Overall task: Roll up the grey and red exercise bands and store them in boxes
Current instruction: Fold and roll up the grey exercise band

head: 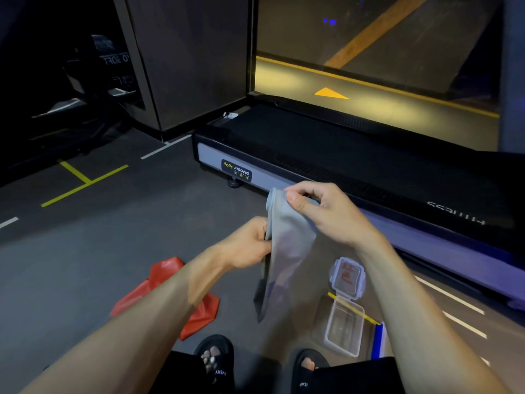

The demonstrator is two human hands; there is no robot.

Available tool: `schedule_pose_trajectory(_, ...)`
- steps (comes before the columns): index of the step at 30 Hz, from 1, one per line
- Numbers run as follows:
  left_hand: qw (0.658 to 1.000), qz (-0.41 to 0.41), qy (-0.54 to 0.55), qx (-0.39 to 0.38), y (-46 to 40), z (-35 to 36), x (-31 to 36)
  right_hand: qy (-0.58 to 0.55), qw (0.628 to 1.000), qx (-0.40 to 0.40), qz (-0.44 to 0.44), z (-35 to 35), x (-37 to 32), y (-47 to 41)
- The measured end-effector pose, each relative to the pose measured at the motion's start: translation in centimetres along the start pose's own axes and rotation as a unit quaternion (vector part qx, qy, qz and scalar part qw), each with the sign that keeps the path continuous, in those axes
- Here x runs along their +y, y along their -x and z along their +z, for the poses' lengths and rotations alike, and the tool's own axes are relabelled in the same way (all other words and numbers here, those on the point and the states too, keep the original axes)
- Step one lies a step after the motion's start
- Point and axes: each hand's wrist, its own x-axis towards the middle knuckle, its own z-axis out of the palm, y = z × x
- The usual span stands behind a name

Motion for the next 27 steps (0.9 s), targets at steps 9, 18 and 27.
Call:
schedule_pose_trajectory(9, 0.997, -0.022, 0.059, -0.053, 0.11, 0.01, -0.31, 0.011, 1.000, 0.002, 0.005, 0.02, 0.17, -0.03)
schedule_pose_trajectory(18, 0.997, -0.009, 0.080, -0.015, 0.30, 0.08, -0.20, 0.005, 0.999, 0.028, 0.020, 0.14, 0.36, -0.12)
schedule_pose_trajectory(27, 0.989, 0.021, 0.143, -0.015, 0.61, -0.07, -0.38, 0.008, 0.996, 0.066, 0.056, 0.12, 0.44, -0.28)
